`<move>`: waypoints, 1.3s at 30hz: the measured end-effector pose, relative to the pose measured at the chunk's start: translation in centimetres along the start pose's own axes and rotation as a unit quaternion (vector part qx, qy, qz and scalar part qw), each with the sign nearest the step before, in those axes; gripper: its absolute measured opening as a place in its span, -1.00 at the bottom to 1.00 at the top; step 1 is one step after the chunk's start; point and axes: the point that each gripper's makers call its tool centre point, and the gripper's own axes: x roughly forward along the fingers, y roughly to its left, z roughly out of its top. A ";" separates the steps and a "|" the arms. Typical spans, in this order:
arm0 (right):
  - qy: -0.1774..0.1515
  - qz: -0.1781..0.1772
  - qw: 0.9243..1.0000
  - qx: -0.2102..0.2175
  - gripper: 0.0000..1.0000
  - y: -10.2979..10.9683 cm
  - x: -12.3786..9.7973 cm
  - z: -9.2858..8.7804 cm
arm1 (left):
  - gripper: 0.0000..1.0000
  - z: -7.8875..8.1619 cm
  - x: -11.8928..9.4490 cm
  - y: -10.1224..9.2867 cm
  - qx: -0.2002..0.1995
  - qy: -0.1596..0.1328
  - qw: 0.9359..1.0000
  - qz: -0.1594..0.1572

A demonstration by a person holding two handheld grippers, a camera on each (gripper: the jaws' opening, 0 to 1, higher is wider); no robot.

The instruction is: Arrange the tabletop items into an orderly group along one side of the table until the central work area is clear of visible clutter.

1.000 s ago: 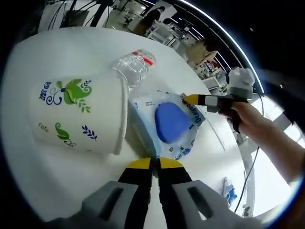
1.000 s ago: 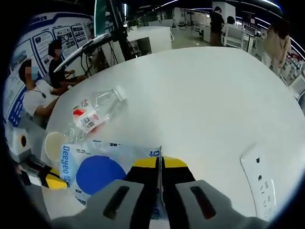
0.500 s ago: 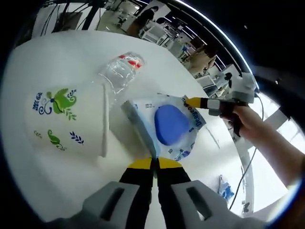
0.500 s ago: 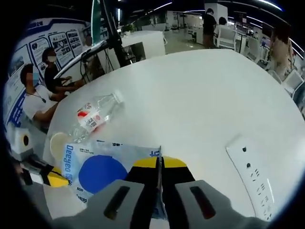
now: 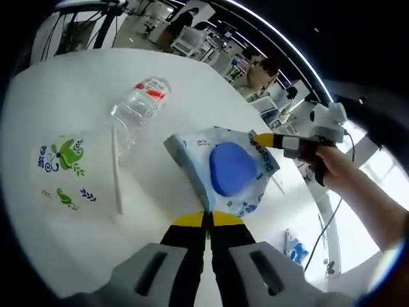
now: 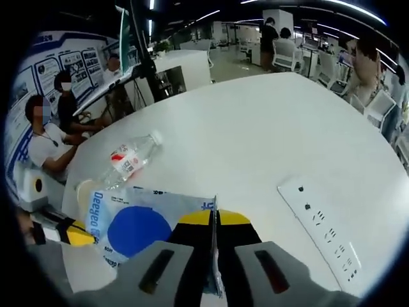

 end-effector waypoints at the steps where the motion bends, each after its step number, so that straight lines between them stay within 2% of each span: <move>1: -0.002 -0.003 1.000 0.001 -1.00 0.0 -0.4 0.0 | -1.00 0.1 -0.1 -0.2 0.003 0.000 1.000 -0.002; 9: -0.016 -0.029 0.999 0.014 -1.00 -0.8 -3.7 -0.5 | -1.00 0.1 -0.7 -1.8 0.029 0.011 0.999 -0.030; 18: -0.035 -0.059 0.997 0.035 -1.00 -0.2 -7.9 -1.9 | -1.00 0.8 -1.5 -3.1 0.057 0.018 0.997 -0.052; 22: -0.042 -0.073 0.995 0.047 -1.00 -0.9 -9.3 -2.6 | -1.00 0.8 -1.7 -3.8 0.078 0.025 0.995 -0.064; 28: -0.055 -0.102 0.991 0.072 -1.00 -0.5 -12.7 -4.3 | -1.00 0.7 -1.9 -5.3 0.099 0.037 0.991 -0.088; 39: -0.075 -0.141 0.980 0.115 -1.00 -0.2 -17.0 -6.8 | -1.00 0.7 -2.0 -7.7 0.130 0.058 0.982 -0.122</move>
